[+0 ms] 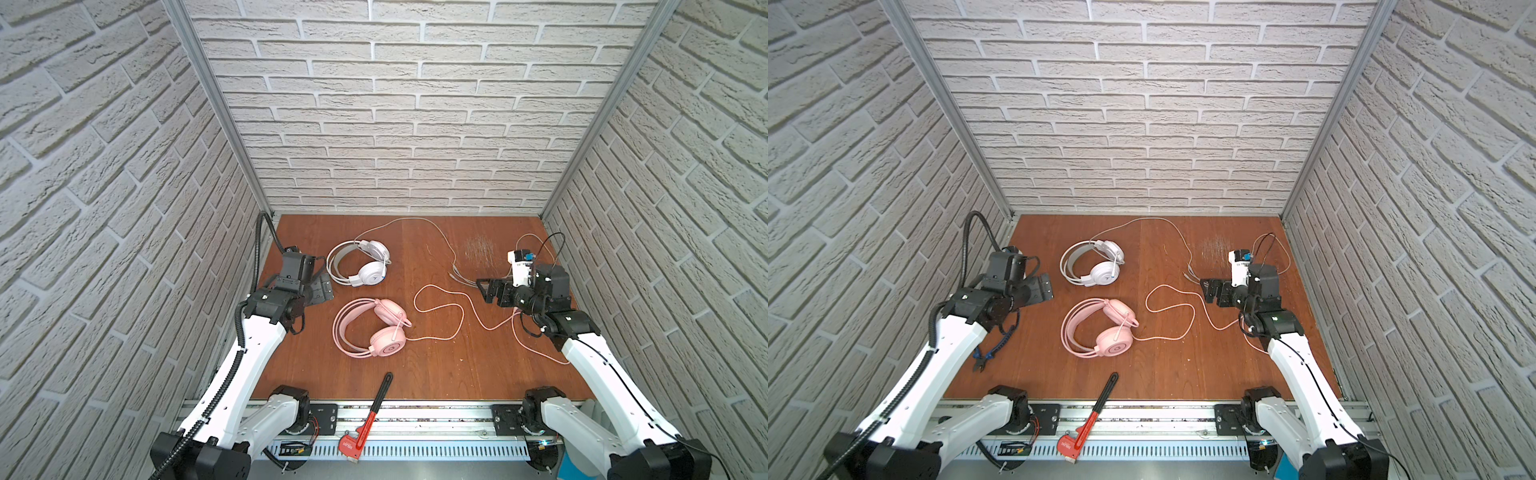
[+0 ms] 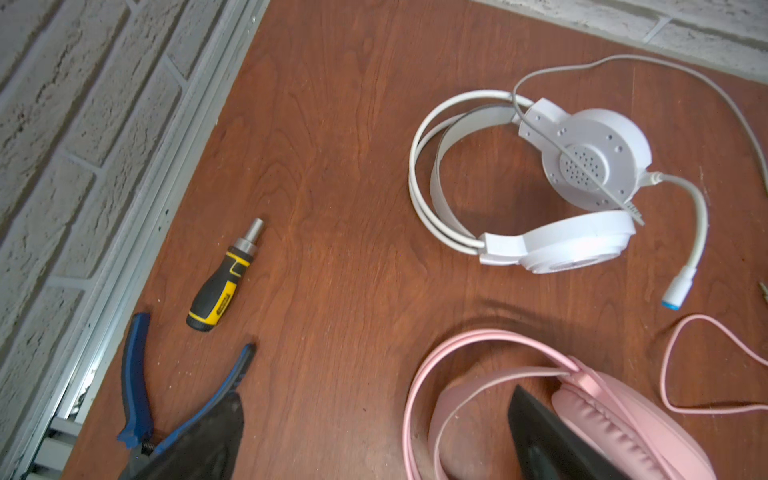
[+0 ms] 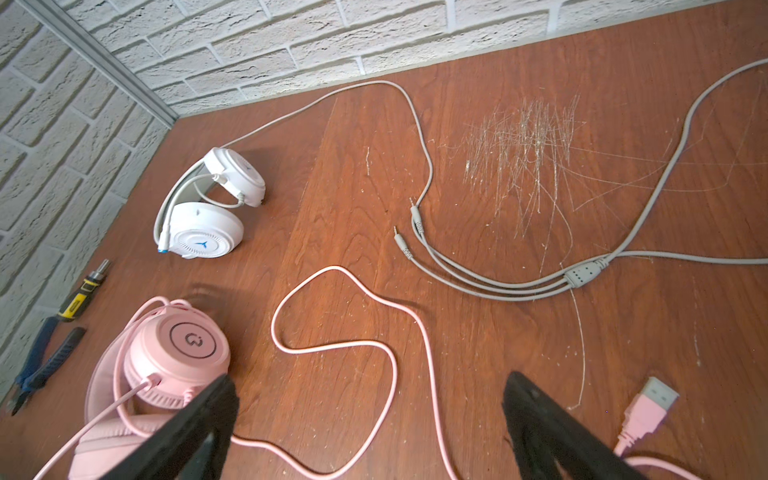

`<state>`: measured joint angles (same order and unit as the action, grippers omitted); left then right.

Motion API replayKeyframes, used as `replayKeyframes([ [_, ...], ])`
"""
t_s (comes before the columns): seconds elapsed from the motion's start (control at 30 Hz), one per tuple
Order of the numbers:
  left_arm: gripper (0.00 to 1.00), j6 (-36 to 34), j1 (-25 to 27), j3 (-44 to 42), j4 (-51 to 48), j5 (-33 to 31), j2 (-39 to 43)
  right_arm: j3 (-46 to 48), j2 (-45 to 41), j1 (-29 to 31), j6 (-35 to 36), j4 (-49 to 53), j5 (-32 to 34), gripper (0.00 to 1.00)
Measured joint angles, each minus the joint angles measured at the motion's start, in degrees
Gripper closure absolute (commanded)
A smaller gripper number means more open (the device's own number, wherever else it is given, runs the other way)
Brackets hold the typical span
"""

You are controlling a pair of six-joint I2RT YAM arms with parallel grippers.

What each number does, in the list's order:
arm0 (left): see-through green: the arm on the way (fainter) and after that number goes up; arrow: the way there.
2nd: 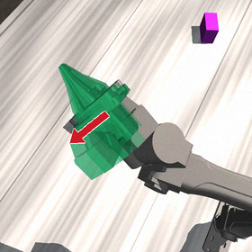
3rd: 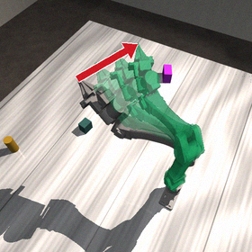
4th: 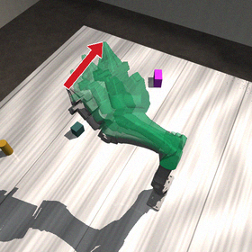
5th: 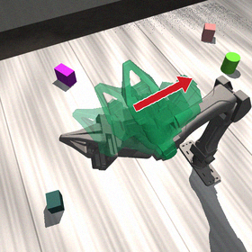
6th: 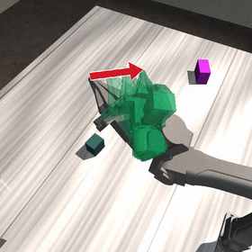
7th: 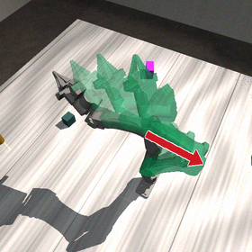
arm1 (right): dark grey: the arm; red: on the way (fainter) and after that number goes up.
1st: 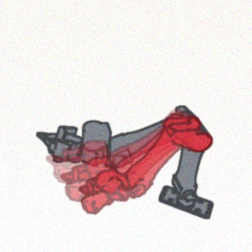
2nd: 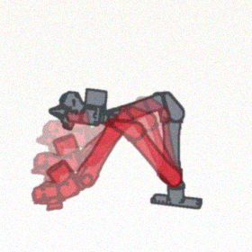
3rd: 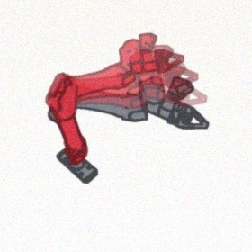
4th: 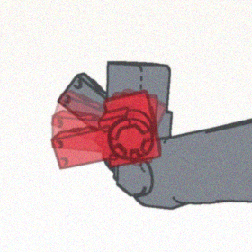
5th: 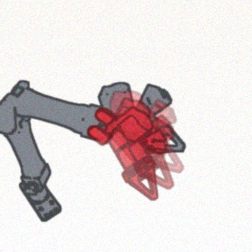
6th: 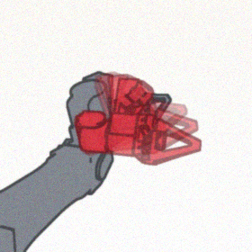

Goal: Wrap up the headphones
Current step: 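Move left gripper to pink headband while right gripper reaches toward pink cable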

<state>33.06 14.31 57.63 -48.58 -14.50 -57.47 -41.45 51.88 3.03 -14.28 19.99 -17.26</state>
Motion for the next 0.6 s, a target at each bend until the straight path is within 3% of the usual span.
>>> replayKeyframes([
  [0.27,0.02,6.2,3.7,-3.6,-4.7,4.1,0.4,-0.3,-2.7,1.0,-0.1,4.7,-2.2,0.0],
  [0.6,0.02,14.8,7.5,-13.5,-3.7,11.2,0.2,0.4,-3.0,2.6,-0.3,5.2,-3.9,0.0],
])
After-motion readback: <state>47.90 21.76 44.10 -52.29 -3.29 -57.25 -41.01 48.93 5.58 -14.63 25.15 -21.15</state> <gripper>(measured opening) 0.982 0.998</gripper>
